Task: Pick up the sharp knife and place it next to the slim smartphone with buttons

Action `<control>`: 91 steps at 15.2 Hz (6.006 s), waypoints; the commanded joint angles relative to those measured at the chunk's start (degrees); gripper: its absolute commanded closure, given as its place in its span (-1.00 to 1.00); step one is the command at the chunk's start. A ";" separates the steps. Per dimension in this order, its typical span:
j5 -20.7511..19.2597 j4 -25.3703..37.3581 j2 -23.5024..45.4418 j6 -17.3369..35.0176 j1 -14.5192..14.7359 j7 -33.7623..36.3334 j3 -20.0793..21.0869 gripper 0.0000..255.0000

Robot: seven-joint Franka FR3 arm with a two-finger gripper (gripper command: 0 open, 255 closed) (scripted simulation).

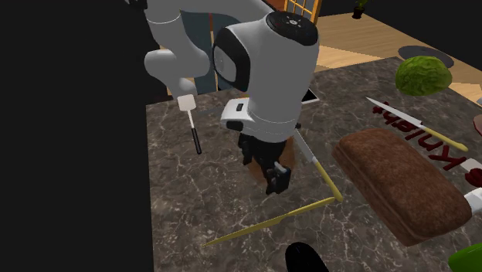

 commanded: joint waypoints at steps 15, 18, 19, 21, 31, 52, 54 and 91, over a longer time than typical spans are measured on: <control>-9.65 16.90 18.00 0.08 5.87 16.52 -3.79 -1.00; -9.65 16.91 18.00 0.08 5.87 16.52 -3.80 -1.00; -9.65 16.91 18.00 0.08 5.87 16.52 -3.80 -1.00; -9.65 16.91 18.00 0.07 5.87 16.52 -3.79 -1.00; -9.65 16.91 18.00 0.07 5.87 16.52 -3.79 1.00; -5.45 9.97 13.89 8.85 3.58 16.01 -1.70 -1.00; -5.45 9.98 13.89 8.84 3.58 16.01 -1.70 1.00; -4.91 3.72 10.42 14.97 0.92 16.25 -2.48 1.00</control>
